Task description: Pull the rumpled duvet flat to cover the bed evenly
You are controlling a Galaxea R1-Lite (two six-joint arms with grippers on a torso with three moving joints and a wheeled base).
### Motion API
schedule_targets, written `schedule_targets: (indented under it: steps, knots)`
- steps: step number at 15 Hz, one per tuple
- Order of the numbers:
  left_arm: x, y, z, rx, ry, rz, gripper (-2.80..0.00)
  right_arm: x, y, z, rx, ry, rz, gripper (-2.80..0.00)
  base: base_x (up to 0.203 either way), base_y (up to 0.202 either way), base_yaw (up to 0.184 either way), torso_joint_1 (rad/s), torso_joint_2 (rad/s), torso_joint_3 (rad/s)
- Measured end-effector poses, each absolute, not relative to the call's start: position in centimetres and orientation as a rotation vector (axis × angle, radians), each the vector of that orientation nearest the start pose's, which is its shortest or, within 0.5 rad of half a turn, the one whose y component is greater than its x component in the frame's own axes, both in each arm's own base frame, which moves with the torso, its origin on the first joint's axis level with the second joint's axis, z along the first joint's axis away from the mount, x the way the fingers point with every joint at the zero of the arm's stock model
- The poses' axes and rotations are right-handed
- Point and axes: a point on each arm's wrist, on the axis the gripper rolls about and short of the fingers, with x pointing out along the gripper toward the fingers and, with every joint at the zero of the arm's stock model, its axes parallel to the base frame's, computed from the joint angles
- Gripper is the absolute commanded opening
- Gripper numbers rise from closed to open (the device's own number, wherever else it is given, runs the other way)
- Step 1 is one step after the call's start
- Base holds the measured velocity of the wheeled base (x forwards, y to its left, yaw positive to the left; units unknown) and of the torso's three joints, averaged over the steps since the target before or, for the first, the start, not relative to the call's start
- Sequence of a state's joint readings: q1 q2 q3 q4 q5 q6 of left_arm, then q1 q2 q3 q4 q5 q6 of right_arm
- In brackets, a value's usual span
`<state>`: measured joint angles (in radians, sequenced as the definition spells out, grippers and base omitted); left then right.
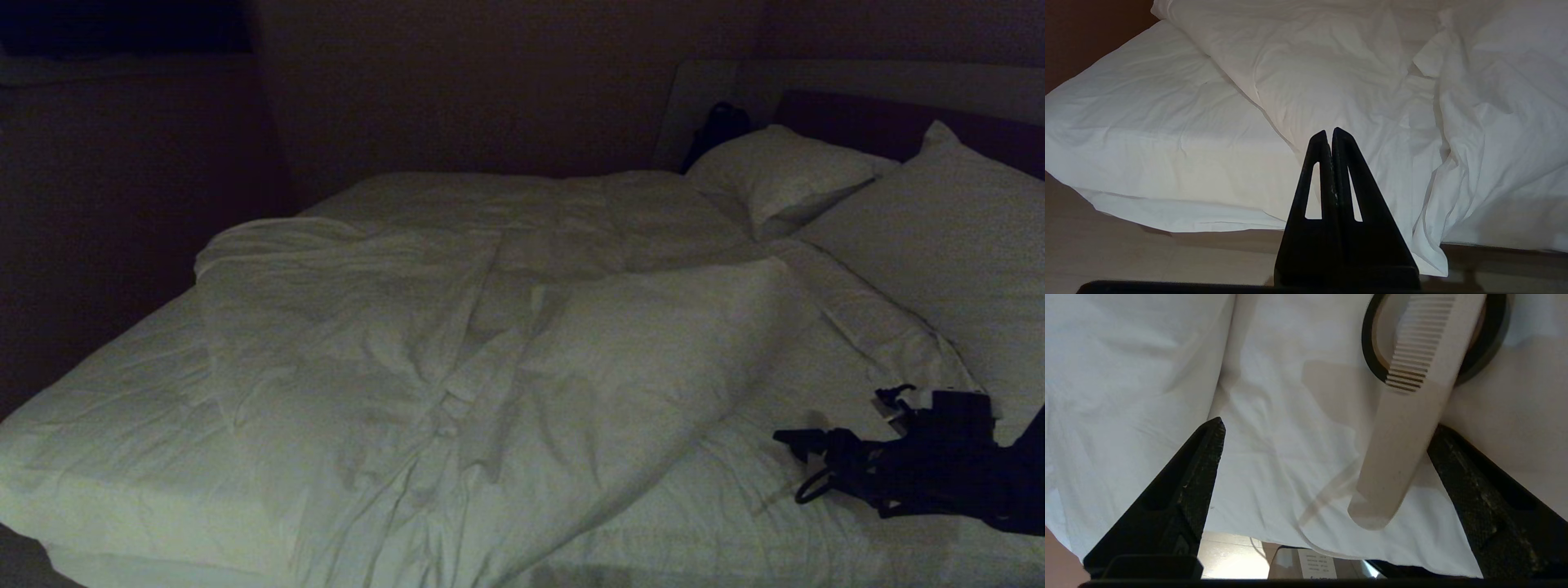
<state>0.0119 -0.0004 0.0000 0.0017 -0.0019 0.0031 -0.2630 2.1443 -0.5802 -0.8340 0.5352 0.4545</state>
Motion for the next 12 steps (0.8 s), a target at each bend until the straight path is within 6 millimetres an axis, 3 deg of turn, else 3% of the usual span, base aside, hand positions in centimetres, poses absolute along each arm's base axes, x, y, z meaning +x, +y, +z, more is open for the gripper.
schedule_targets:
  steps: [7, 8, 12]
  knots:
    - [-2.29, -0.03, 7.54, 0.003, 0.001, 0.009, -2.8, 30.8, -6.94, 1.08, 0.711, 0.745, 0.108, 0.0, 0.0, 0.0, 0.0, 0.0, 0.0, 0.0]
    - [-2.29, -0.03, 7.54, 0.003, 0.001, 0.009, -2.8, 30.79, -6.93, 1.07, 0.712, 0.747, 0.108, -2.8, 0.0, 0.0, 0.0, 0.0, 0.0, 0.0]
    - [-2.29, -0.03, 7.55, 0.003, 0.0, 0.01, -2.8, 30.81, -6.93, 1.07, 0.711, 0.747, 0.108, -2.8, 0.0, 0.0, 0.0, 0.0, 0.0, 0.0]
